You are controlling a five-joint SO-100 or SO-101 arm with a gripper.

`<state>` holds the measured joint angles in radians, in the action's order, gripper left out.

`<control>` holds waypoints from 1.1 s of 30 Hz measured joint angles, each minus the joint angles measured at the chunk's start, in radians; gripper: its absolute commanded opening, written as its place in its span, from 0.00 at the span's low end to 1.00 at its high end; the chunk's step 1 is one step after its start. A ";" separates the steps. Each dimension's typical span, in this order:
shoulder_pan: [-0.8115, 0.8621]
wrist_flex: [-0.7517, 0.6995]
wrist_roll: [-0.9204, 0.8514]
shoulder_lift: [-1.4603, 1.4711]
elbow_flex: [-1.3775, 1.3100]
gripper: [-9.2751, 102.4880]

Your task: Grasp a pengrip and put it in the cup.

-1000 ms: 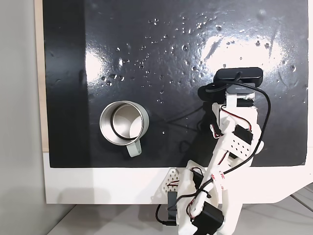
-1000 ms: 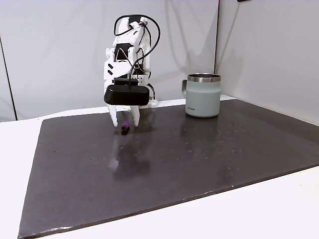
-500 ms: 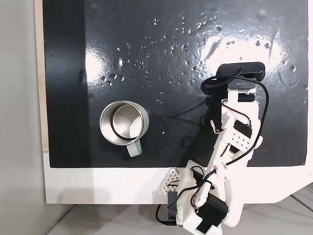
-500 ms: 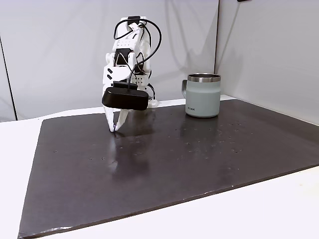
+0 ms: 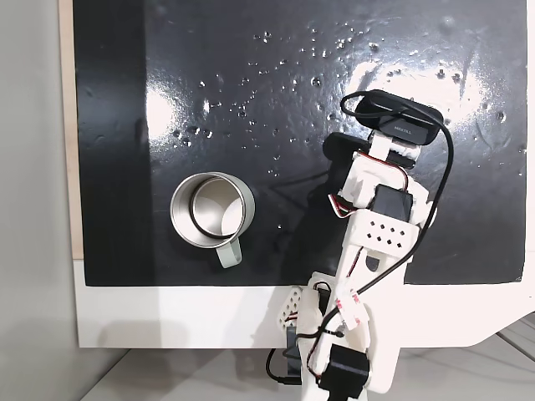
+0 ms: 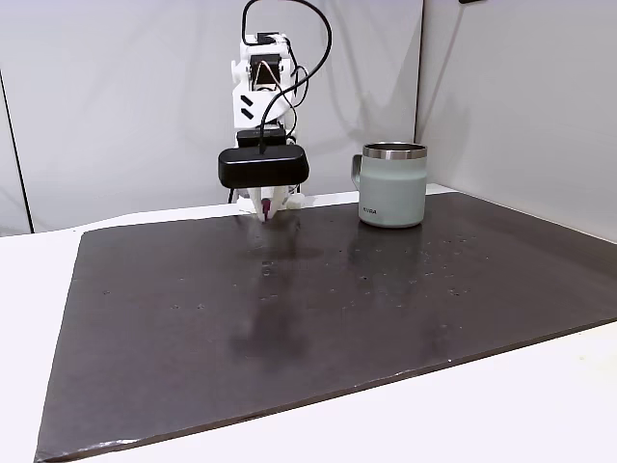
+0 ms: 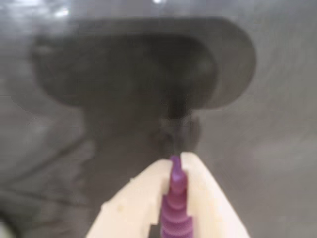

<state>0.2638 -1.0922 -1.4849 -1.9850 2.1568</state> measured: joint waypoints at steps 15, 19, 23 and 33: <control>-0.360 -0.285 0.466 -0.253 -0.149 0.08; -0.488 -0.399 0.623 -0.173 -0.321 0.08; -0.632 -0.506 0.773 -0.144 -0.442 0.08; -0.923 -0.552 1.037 -0.127 -0.526 0.08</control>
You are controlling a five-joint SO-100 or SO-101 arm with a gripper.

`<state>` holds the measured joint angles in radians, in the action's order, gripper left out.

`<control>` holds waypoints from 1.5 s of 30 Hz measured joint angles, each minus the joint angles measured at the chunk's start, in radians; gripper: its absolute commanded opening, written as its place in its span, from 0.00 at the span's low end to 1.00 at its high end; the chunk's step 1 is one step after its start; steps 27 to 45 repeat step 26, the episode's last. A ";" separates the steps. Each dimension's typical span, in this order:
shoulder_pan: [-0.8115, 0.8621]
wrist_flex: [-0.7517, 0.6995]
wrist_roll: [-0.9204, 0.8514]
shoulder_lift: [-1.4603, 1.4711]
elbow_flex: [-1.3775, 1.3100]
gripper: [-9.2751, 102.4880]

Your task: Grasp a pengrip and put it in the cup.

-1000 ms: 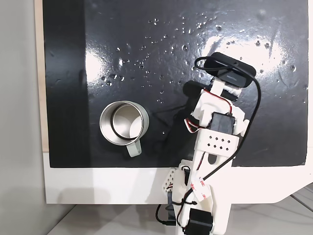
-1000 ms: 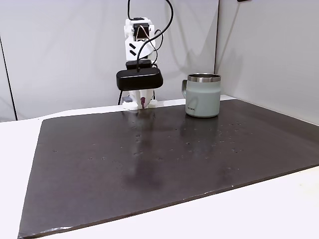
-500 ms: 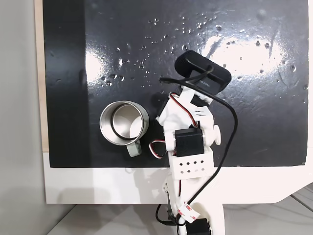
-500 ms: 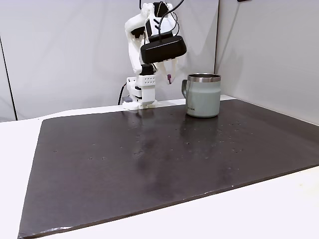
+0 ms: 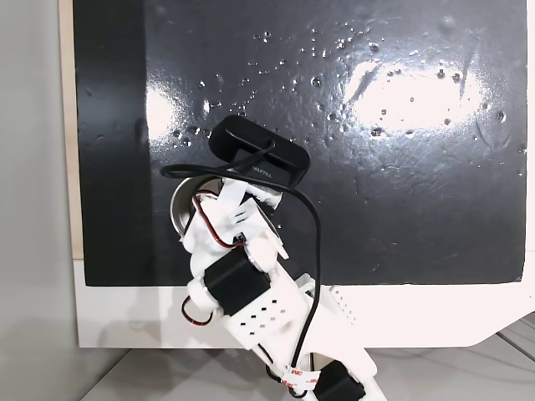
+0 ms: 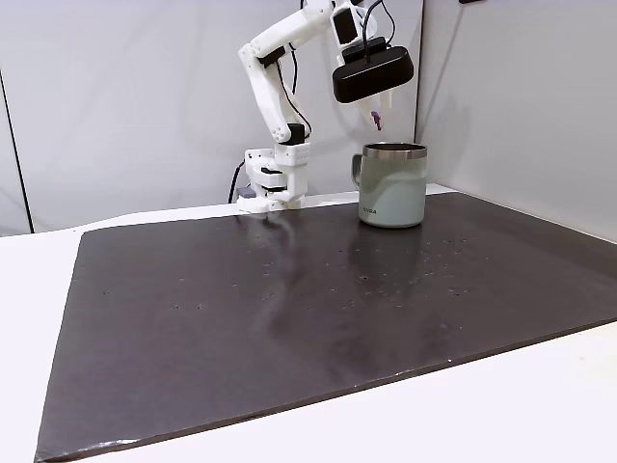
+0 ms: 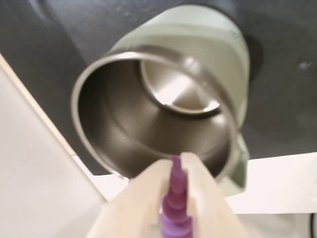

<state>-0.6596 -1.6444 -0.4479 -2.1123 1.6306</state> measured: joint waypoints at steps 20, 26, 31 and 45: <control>-0.067 -0.002 0.074 0.031 -0.003 0.42; -0.063 -0.014 0.074 0.031 -0.003 0.42; -0.063 -0.014 0.074 0.031 -0.003 0.42; -0.063 -0.014 0.074 0.031 -0.003 0.42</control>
